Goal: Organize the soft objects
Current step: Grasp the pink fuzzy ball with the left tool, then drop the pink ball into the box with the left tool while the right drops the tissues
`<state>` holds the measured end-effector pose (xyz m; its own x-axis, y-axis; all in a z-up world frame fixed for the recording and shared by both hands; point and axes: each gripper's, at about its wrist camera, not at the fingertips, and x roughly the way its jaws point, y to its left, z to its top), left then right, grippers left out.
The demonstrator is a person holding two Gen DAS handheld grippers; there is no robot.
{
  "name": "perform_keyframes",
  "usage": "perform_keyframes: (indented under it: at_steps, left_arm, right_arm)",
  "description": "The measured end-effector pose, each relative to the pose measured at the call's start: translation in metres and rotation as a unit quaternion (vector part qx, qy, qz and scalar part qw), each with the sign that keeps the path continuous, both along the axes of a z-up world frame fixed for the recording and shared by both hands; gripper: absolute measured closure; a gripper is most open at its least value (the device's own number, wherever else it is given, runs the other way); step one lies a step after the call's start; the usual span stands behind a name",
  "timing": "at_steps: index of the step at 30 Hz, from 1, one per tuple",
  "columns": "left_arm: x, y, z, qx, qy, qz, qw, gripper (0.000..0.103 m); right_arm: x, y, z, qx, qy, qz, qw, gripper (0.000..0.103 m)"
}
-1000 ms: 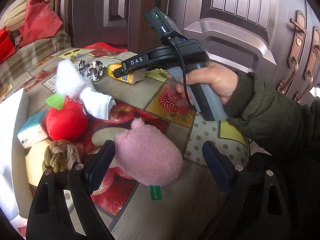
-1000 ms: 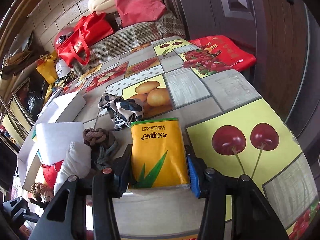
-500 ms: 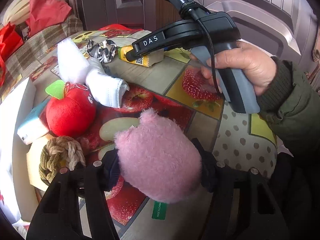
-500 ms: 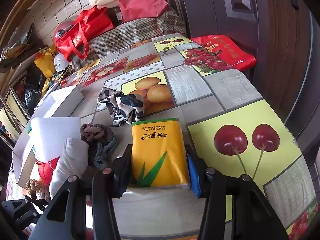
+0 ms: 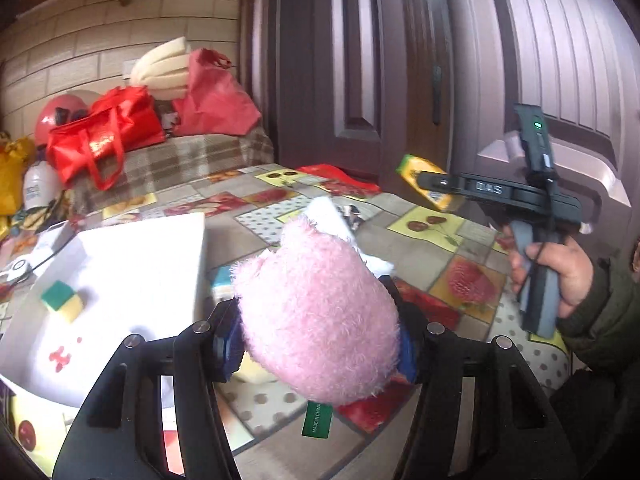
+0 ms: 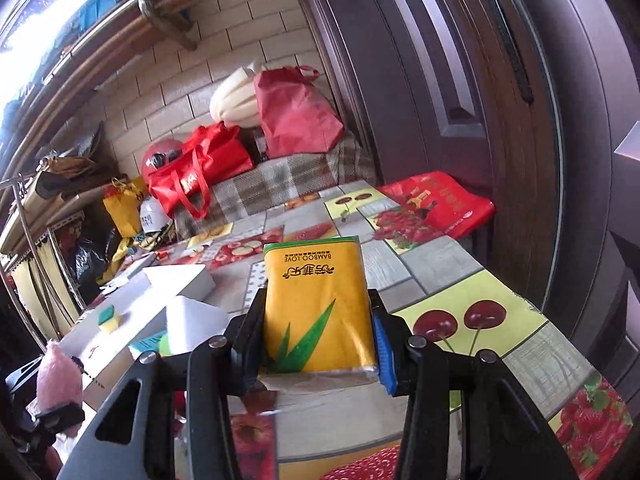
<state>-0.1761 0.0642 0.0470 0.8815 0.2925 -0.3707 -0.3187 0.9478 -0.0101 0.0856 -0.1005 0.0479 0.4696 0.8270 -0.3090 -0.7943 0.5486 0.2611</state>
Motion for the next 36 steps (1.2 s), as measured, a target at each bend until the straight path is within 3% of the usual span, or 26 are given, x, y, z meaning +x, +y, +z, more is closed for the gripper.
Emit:
perform_keyframes:
  at_steps: [6, 13, 24, 31, 36]
  left_arm:
    - [-0.043, 0.054, -0.001, -0.005, -0.015, 0.120, 0.9926, 0.044]
    - [-0.079, 0.091, -0.008, -0.006, -0.026, 0.203, 0.9789, 0.044]
    - [-0.085, 0.109, -0.009, -0.012, -0.033, 0.235, 0.9714, 0.043]
    - [-0.078, 0.130, -0.011, -0.028, -0.017, 0.256, 0.9662, 0.043]
    - [-0.067, 0.143, -0.013, -0.027, -0.001, 0.267, 0.9634, 0.043]
  right_arm:
    - [-0.030, 0.015, 0.004, 0.012, -0.010, 0.039, 0.999, 0.057]
    - [-0.060, 0.040, 0.005, -0.004, -0.037, 0.077, 0.996, 0.057]
    - [-0.108, 0.080, -0.001, -0.044, -0.080, 0.137, 0.986, 0.057]
    - [-0.124, 0.110, -0.010, -0.052, -0.060, 0.172, 0.982, 0.057]
    - [-0.157, 0.131, -0.012, -0.063, -0.099, 0.210, 0.971, 0.057]
